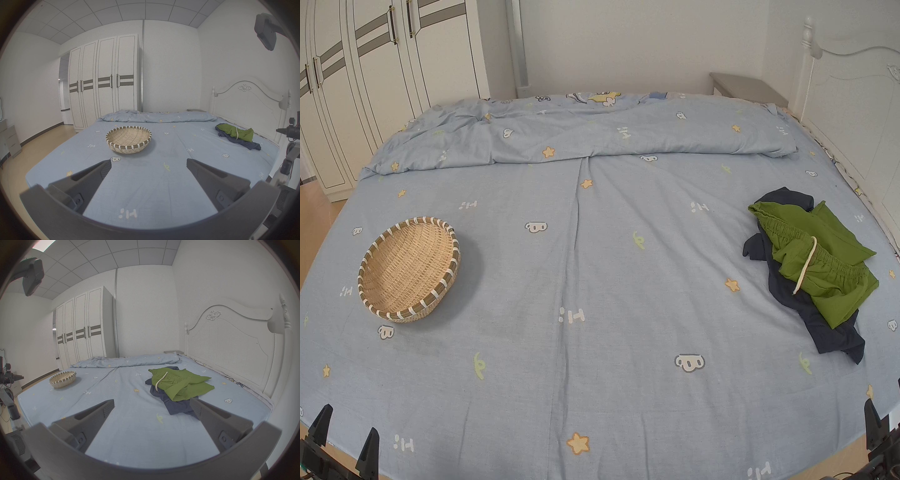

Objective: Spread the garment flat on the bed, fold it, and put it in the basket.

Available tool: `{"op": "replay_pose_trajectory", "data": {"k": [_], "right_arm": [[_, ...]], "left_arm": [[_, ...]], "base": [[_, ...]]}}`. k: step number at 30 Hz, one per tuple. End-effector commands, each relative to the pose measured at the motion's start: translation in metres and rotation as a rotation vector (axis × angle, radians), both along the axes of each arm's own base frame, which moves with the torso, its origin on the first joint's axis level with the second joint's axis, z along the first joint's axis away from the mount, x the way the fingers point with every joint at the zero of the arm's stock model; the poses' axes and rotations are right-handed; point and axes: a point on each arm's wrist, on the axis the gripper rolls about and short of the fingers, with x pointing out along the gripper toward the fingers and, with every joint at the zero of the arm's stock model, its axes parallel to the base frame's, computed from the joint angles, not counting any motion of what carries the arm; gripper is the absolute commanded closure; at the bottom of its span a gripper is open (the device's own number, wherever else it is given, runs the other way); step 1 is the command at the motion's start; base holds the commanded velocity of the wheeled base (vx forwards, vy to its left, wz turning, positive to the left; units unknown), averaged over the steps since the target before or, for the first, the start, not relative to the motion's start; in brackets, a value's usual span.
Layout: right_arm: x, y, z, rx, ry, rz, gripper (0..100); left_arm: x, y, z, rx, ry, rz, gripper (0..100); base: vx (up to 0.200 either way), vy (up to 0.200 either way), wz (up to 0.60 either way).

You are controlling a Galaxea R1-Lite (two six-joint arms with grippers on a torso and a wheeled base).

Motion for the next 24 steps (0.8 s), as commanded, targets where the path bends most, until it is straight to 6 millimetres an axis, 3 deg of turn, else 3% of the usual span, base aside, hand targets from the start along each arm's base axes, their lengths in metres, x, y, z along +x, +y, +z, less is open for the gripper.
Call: {"op": "replay_pose_trajectory", "data": {"k": [1,14,16,17,18,19,20,22,24], "right_arm": [[0.000,0.000,-0.004,-0.001,0.002,0.003,0],[0.000,0.000,-0.004,0.012,-0.012,-0.005,0],[-0.005,0.000,0.013,0.042,-0.085,0.010,0],[-0.022,0.001,0.060,0.174,-0.241,0.081,0],[-0.029,0.001,0.081,0.255,-0.267,0.122,0],[-0.029,0.001,0.081,0.255,-0.267,0.122,0],[-0.029,0.001,0.116,0.337,-0.205,0.144,0],[-0.029,0.001,0.135,0.327,-0.165,0.144,0],[-0.029,0.001,0.137,0.324,-0.160,0.146,0]], "left_arm": [[0.000,0.000,-0.005,-0.002,-0.001,0.000,0],[0.000,0.000,-0.005,0.001,0.000,0.000,0],[0.000,0.000,-0.005,0.001,0.000,0.000,0],[0.000,0.000,-0.005,0.001,0.000,-0.001,0],[0.000,0.000,-0.005,0.001,0.000,-0.001,0],[0.000,0.000,-0.005,0.001,0.000,-0.001,0],[0.000,0.000,-0.005,0.004,0.000,-0.001,0],[0.000,0.000,-0.005,0.004,0.000,-0.003,0],[0.000,0.000,-0.005,0.004,0.000,-0.001,0]], "base": [[0.000,0.000,0.00],[0.000,0.000,0.00],[0.000,0.000,0.00],[0.000,0.000,0.00],[0.000,0.000,0.00],[0.000,0.000,0.00],[0.000,0.000,0.00],[0.000,0.000,0.00],[0.000,0.000,0.00]]}}
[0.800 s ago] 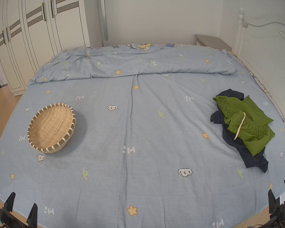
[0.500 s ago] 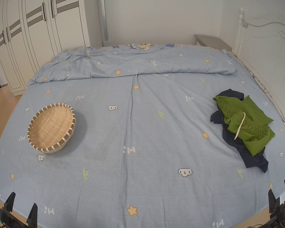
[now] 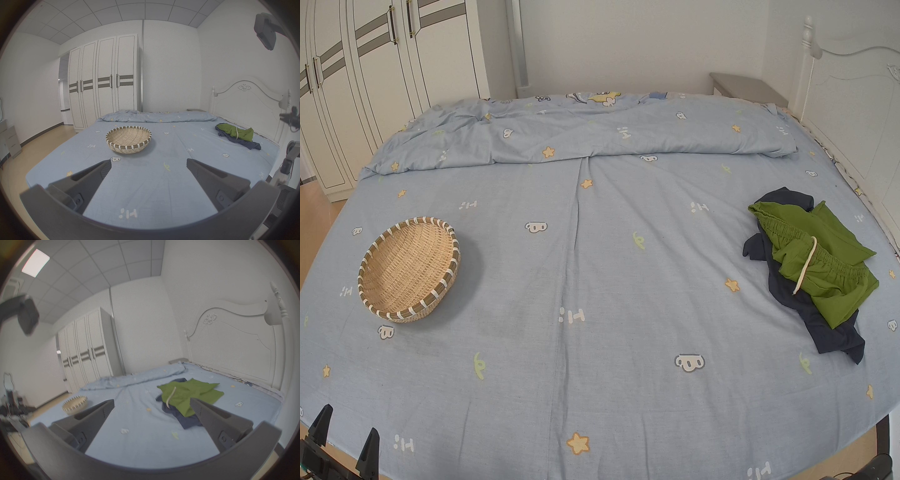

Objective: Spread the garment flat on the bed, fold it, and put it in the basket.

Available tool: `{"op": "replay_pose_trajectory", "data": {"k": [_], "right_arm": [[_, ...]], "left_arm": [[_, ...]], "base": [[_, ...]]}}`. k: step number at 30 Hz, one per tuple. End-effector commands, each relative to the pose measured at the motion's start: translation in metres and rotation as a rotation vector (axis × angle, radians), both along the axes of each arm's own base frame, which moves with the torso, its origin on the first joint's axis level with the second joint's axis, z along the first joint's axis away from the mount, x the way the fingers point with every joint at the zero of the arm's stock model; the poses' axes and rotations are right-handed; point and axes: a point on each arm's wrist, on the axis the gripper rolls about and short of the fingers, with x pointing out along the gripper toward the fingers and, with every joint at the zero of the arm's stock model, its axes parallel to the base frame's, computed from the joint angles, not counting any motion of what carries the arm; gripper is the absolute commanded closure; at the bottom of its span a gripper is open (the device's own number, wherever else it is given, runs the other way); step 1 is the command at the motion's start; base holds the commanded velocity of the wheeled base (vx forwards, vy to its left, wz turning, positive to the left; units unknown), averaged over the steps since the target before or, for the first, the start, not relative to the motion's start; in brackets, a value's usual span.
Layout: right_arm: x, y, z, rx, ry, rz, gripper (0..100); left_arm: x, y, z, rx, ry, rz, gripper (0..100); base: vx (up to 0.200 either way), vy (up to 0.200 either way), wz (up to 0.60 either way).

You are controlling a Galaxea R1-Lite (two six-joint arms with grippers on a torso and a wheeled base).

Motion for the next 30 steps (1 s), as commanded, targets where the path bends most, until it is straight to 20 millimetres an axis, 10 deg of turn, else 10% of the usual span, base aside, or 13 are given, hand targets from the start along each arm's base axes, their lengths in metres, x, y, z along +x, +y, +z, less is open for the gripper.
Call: {"op": "replay_pose_trajectory", "data": {"k": [1,11,30], "right_arm": [[-0.003,0.001,0.105,0.139,0.020,0.083,0],[0.094,0.001,0.158,0.072,0.257,0.053,0],[0.246,-0.009,0.165,-0.052,0.581,0.069,0]], "left_arm": [[0.000,0.000,-0.005,0.002,0.000,-0.003,0],[0.000,0.000,-0.005,-0.003,-0.002,0.000,0],[0.000,0.000,-0.005,-0.005,-0.002,0.000,0]], "base": [[0.000,0.000,0.00],[0.000,0.000,0.00],[0.000,0.000,0.00]]}}
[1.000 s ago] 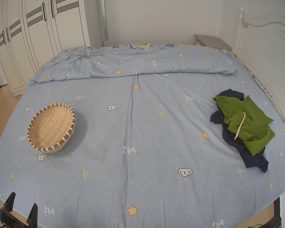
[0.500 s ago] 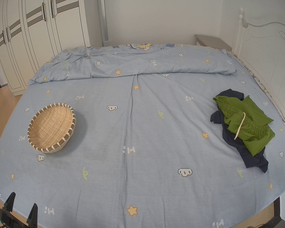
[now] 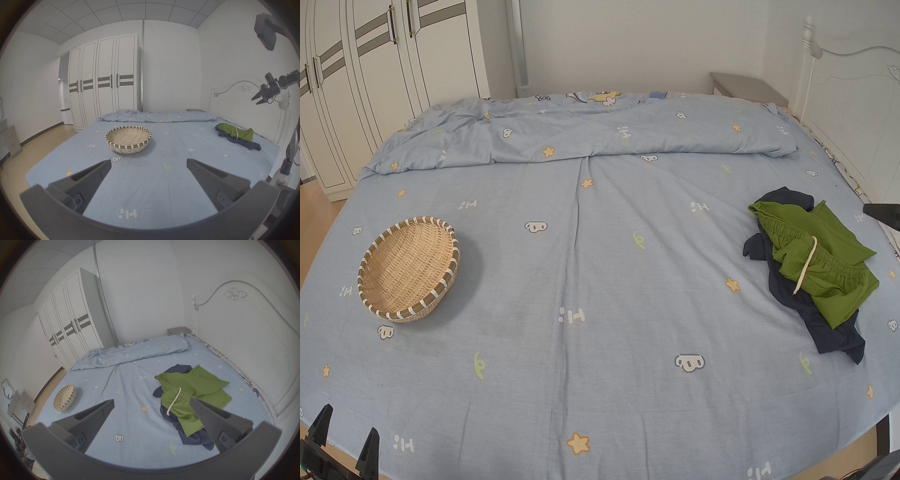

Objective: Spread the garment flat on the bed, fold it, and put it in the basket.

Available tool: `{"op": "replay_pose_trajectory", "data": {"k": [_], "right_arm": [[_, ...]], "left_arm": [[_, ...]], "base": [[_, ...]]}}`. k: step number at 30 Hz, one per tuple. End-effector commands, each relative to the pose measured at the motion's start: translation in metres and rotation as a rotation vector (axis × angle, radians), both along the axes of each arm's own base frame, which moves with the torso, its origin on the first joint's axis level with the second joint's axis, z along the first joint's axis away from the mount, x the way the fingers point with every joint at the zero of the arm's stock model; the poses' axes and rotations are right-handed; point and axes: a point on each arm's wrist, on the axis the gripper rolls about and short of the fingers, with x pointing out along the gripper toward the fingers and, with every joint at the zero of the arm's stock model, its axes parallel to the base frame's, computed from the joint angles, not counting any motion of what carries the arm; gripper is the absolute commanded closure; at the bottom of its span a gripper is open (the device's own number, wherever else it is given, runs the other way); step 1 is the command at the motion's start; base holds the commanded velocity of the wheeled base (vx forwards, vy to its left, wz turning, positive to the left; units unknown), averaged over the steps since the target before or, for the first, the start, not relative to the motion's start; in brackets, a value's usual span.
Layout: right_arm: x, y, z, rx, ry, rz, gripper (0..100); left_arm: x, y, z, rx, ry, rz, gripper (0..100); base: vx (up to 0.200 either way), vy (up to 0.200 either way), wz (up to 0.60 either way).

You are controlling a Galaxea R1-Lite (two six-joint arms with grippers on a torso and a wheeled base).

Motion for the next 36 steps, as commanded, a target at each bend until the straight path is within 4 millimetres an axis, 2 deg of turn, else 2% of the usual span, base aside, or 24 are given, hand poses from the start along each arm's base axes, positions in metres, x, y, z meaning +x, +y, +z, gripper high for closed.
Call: {"op": "replay_pose_trajectory", "data": {"k": [1,4,8,9,15,16,22,25,26,31,36], "right_arm": [[0.073,-0.009,-0.006,0.011,0.150,0.010,0],[0.097,-0.025,-0.009,-0.011,0.165,-0.072,0],[0.109,-0.029,-0.014,-0.023,0.189,-0.097,0],[0.121,-0.032,-0.025,-0.025,0.225,-0.095,0],[0.143,-0.033,-0.047,-0.017,0.299,-0.081,0],[0.151,-0.035,-0.056,-0.013,0.328,-0.077,0],[0.183,-0.039,-0.085,0.013,0.350,-0.043,0],[0.187,-0.039,-0.088,0.023,0.347,-0.033,0],[0.203,-0.044,-0.095,0.044,0.343,-0.015,0],[0.233,-0.061,-0.104,0.052,0.338,-0.043,0],[0.241,-0.063,-0.098,0.058,0.319,-0.032,0]], "left_arm": [[0.000,0.000,-0.005,-0.001,-0.001,0.000,0],[0.000,0.000,-0.005,-0.001,-0.001,0.000,0],[0.000,0.000,-0.005,-0.001,-0.001,0.000,0],[0.000,0.000,-0.005,-0.001,-0.001,0.000,0],[0.000,0.000,-0.005,-0.001,-0.001,0.000,0],[0.000,0.000,-0.005,-0.001,-0.001,0.000,0],[0.000,0.000,-0.005,-0.001,-0.001,0.000,0],[0.000,0.000,-0.005,-0.001,-0.001,0.000,0],[0.000,0.000,-0.005,-0.003,-0.001,0.000,0],[0.000,0.000,-0.005,-0.003,-0.001,0.002,0],[0.000,0.000,-0.005,-0.003,-0.001,0.002,0]], "base": [[0.000,0.000,0.00],[0.000,0.000,0.00],[0.000,0.000,0.00],[0.000,0.000,0.00],[0.000,0.000,0.00],[0.000,0.000,0.00],[0.000,0.000,0.00],[0.000,0.000,0.00],[0.000,0.000,0.00],[0.000,0.000,0.00],[0.000,0.000,0.00]]}}
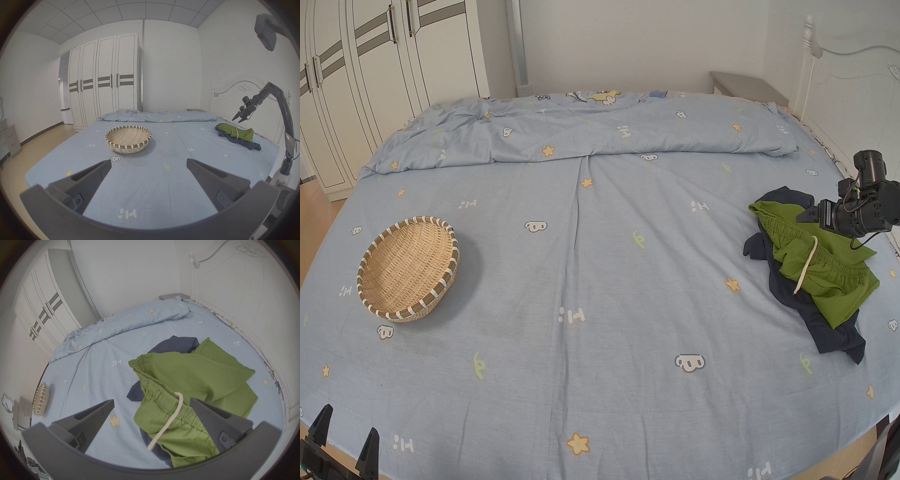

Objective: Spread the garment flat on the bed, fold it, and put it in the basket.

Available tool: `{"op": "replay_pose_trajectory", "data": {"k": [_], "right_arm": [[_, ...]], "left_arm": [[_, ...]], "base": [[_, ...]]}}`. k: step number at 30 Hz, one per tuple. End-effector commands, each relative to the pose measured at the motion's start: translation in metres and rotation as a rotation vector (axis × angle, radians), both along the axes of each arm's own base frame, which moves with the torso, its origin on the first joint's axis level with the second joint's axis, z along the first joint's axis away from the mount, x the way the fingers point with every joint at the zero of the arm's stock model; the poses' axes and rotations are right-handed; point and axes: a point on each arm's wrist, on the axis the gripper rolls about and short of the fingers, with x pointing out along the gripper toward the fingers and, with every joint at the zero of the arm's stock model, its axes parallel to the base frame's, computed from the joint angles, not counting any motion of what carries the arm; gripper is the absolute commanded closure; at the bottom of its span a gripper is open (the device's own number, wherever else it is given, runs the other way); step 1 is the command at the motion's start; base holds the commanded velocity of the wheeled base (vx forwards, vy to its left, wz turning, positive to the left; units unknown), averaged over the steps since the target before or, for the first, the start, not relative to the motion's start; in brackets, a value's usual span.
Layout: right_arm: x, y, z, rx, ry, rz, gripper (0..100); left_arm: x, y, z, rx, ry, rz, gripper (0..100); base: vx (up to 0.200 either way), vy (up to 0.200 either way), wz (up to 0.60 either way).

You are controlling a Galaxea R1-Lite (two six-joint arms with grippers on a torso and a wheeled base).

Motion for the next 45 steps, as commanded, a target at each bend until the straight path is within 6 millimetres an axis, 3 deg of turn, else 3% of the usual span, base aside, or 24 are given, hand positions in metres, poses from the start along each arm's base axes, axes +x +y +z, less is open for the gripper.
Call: {"op": "replay_pose_trajectory", "data": {"k": [1,13,27,40,45], "right_arm": [[0.023,-0.010,-0.014,0.014,0.019,-0.004,0],[0.041,-0.015,-0.042,0.032,0.121,-0.006,0],[0.050,-0.012,-0.043,0.032,0.147,0.005,0],[0.057,-0.014,-0.021,0.023,0.079,0.005,0],[0.066,-0.005,-0.044,0.026,0.144,0.026,0]], "left_arm": [[0.000,0.000,-0.005,-0.001,-0.001,0.001,0],[0.000,0.000,-0.005,-0.002,0.001,0.001,0],[0.000,0.000,-0.005,-0.002,-0.001,0.001,0],[0.000,0.000,-0.005,-0.002,-0.001,0.001,0],[0.000,0.000,-0.005,-0.002,-0.001,0.003,0]], "base": [[0.000,0.000,0.00],[0.000,0.000,0.00],[0.000,0.000,0.00],[0.000,0.000,0.00],[0.000,0.000,0.00]]}}
